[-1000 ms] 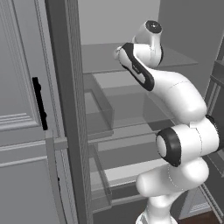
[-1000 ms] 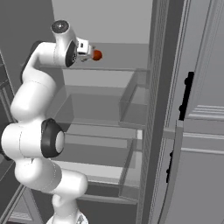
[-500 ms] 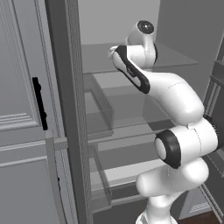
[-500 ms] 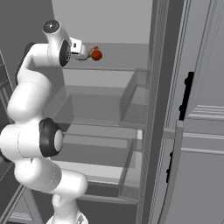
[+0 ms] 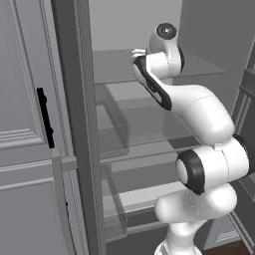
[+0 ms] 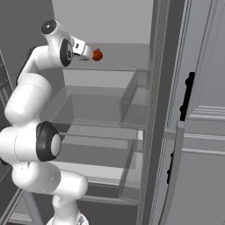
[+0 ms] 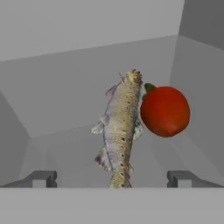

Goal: Place one tomato and one fish in each tupperware on the nearby counter, to pack two identical lunches.

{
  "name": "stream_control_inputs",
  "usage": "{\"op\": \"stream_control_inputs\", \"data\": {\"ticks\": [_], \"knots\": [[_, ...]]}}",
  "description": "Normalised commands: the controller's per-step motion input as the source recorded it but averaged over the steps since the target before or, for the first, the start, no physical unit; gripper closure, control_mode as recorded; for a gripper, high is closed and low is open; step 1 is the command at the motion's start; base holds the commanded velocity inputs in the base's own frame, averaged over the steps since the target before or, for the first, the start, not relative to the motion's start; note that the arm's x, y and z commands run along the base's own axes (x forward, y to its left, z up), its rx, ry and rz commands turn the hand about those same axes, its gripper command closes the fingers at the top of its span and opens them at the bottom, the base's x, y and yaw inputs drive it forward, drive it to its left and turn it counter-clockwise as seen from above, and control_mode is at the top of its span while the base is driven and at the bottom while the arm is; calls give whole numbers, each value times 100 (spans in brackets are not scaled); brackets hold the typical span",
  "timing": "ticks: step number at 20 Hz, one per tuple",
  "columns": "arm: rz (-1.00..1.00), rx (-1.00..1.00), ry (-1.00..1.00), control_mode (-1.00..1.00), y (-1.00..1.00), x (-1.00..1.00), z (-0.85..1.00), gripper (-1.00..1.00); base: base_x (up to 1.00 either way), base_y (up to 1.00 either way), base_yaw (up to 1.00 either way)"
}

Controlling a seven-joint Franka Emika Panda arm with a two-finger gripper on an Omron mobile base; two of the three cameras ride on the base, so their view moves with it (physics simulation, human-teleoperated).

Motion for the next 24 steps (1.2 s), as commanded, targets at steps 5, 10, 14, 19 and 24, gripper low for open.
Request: {"op": "stream_control_inputs", "data": {"ticks": [5,10,14,19,24], "knots": [[-8,0,-1,-100,17,7,23,-100,0,0,0],[-1,0,2,-100,-8,30,-4,-100,0,0,0],[1,1,7,-100,-31,29,-1,-100,0,0,0],[7,5,3,-100,-27,9,-10,-100,0,0,0],[12,10,1,-100,0,0,-35,-100,0,0,0]]}}
